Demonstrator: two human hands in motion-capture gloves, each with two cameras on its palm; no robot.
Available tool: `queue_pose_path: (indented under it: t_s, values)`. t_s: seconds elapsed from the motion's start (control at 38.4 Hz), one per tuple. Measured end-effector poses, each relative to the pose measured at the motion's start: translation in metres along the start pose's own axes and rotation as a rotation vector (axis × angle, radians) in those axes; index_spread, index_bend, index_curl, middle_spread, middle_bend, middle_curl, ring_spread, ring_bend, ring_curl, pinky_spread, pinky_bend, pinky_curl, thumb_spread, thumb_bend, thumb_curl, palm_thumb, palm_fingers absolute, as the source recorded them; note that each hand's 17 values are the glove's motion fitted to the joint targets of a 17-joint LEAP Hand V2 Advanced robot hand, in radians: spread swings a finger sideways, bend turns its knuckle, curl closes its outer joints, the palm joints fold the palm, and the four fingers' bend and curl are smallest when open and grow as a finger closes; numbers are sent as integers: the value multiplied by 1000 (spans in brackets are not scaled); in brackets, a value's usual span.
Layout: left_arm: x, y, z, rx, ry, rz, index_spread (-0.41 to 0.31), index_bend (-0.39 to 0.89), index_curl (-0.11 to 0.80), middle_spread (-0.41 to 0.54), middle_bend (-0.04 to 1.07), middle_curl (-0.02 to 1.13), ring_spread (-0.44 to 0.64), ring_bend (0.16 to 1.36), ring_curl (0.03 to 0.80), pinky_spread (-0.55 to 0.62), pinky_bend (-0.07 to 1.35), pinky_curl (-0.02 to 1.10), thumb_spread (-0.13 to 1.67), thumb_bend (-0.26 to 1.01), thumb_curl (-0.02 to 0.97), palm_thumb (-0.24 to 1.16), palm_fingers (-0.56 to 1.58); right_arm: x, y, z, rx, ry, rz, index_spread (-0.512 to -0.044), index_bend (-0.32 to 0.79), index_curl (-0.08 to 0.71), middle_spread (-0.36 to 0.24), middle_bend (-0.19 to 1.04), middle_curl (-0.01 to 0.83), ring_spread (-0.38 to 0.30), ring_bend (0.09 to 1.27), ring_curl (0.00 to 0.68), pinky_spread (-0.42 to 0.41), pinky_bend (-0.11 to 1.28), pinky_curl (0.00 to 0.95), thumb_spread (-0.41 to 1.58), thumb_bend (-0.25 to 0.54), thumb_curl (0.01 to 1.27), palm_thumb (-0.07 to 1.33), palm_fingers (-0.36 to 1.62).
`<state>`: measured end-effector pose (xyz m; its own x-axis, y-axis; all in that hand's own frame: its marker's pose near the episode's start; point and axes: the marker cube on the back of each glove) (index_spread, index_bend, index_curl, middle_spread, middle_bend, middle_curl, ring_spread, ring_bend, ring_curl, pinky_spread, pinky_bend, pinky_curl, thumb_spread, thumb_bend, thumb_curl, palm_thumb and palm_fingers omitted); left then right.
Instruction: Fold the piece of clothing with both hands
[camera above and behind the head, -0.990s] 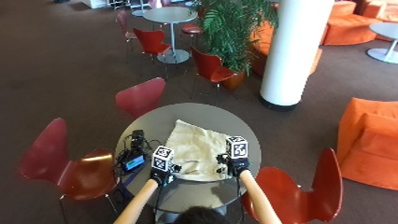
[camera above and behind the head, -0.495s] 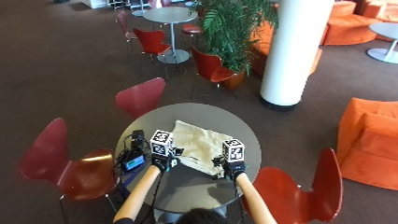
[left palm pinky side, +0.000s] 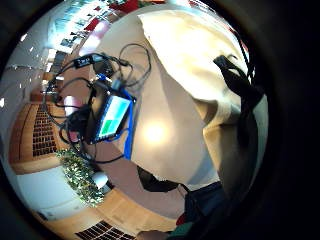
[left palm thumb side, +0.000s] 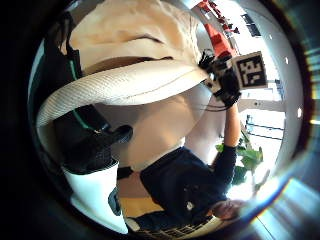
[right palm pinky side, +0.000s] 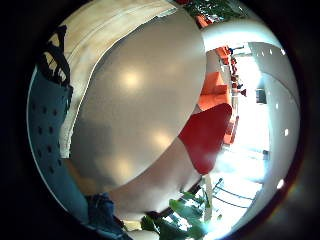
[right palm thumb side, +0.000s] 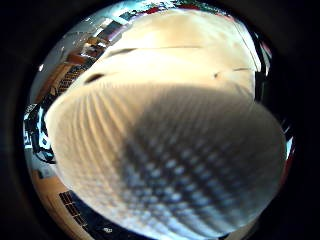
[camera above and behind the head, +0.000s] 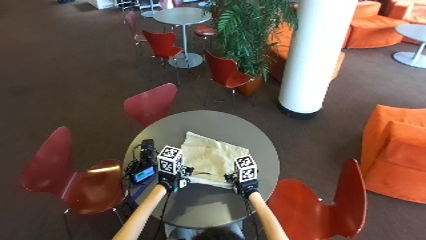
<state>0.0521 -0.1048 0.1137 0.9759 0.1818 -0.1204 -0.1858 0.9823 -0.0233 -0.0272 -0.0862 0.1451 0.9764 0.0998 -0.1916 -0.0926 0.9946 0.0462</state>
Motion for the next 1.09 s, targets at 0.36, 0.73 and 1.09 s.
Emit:
queue_pose_path:
  t_s: [0.36,0.73,1.09]
  values:
    - [47,169,-24,-126,229,223,-336,325,608,-330,495,643,-357,622,510,-324,550,559,836,-14,794,743,1286,-22,108,-44,-215,-1,-382,-265,267,421,-222,322,507,-258,515,450,-324,478,391,440,6,633,1020,1264]
    - [-16,20,-23,-185,133,-155,-353,378,655,-341,547,692,-362,683,536,-327,592,621,833,-1,864,744,1206,-2,-7,-73,-383,-2,-79,-285,165,458,-250,321,518,-273,519,463,-359,509,394,318,-32,696,1019,1223]
    - [-18,3,-5,-53,-20,-366,-245,157,593,-238,321,642,-245,510,499,-260,514,604,969,-17,859,748,729,9,-27,-38,-279,-189,138,-280,30,322,-204,216,488,-249,538,470,-331,609,415,588,-25,693,989,980]
